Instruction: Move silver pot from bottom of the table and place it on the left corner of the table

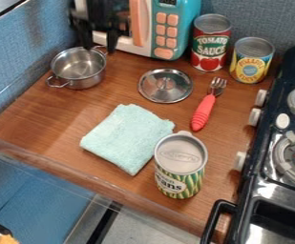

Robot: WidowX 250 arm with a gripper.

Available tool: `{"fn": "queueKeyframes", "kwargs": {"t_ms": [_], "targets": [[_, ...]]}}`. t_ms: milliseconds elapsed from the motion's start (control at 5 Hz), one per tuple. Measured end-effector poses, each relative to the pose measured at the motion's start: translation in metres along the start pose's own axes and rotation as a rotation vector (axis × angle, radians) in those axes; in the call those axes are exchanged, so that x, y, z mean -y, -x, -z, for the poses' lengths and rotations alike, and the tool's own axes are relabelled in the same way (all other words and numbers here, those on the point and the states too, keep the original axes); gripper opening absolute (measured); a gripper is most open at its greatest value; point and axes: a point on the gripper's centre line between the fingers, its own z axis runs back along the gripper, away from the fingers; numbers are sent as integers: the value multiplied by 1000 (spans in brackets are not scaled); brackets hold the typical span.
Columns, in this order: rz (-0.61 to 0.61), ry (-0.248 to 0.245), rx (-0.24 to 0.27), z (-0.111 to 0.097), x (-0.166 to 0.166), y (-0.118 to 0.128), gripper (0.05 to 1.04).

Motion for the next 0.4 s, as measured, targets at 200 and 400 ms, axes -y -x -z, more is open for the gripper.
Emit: {"fn": "queueKeyframes", "kwargs": {"t_ms": [200, 400], "targets": [[27, 36, 10, -9, 4, 10, 1009], [71, 74, -8, -14, 9, 20, 1005]]}}
